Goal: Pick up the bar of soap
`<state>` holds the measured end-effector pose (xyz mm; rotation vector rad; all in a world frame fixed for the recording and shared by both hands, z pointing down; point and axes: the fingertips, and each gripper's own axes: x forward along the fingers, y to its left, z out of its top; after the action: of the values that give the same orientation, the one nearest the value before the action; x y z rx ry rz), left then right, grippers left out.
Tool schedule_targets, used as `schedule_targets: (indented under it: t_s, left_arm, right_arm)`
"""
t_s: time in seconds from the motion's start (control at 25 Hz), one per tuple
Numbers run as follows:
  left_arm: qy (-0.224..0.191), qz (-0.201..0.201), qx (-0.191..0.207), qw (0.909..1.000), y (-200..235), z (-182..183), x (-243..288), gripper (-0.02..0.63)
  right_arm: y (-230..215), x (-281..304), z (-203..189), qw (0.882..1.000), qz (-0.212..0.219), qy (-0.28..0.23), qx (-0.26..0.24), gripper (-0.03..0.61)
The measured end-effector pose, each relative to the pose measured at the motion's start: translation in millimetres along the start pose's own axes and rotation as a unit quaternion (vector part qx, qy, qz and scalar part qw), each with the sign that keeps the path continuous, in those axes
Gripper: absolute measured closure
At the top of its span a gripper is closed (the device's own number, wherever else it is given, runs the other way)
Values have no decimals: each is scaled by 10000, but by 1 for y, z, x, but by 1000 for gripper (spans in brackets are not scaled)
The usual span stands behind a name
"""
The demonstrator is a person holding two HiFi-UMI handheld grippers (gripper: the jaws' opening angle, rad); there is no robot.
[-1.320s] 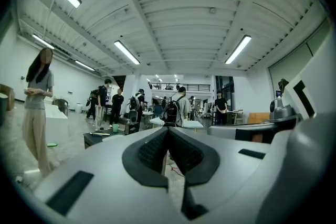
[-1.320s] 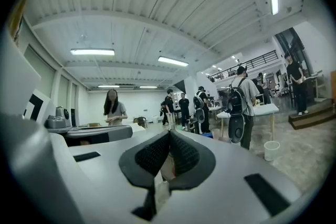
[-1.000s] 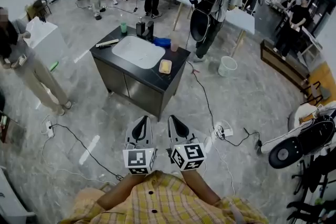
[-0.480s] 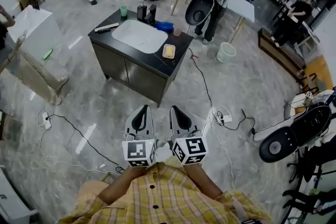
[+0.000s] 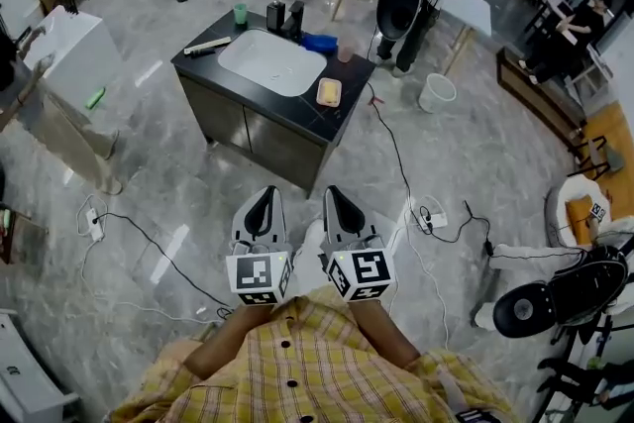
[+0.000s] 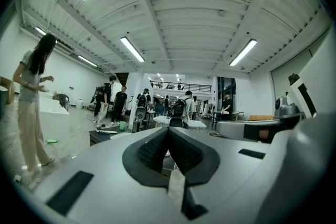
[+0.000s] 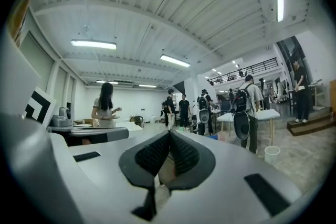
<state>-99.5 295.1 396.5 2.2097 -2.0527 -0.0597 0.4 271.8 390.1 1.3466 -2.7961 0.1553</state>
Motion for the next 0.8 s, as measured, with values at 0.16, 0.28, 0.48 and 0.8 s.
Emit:
schedule_targets:
  t_s: [0.16,0.28,0.48,0.8]
  left_arm:
    - [78,-90,67,9999,0,-1,25,603]
    - [176,-175,80,9997,-1,-7,48,603]
    - [284,-248,138,9992,-1,-14,88,603]
    - [550,-355,161,9977,3,-31,177,603]
  right_arm:
    - [-13,14,4,9999,-59,-18,-83,560]
    - [-33,32,-2,9998,-184,89,-49,559]
    - [-63,61,-12,9993,-282,239,114,560]
    - [-116,127,-22,9981,-333,487,154,560]
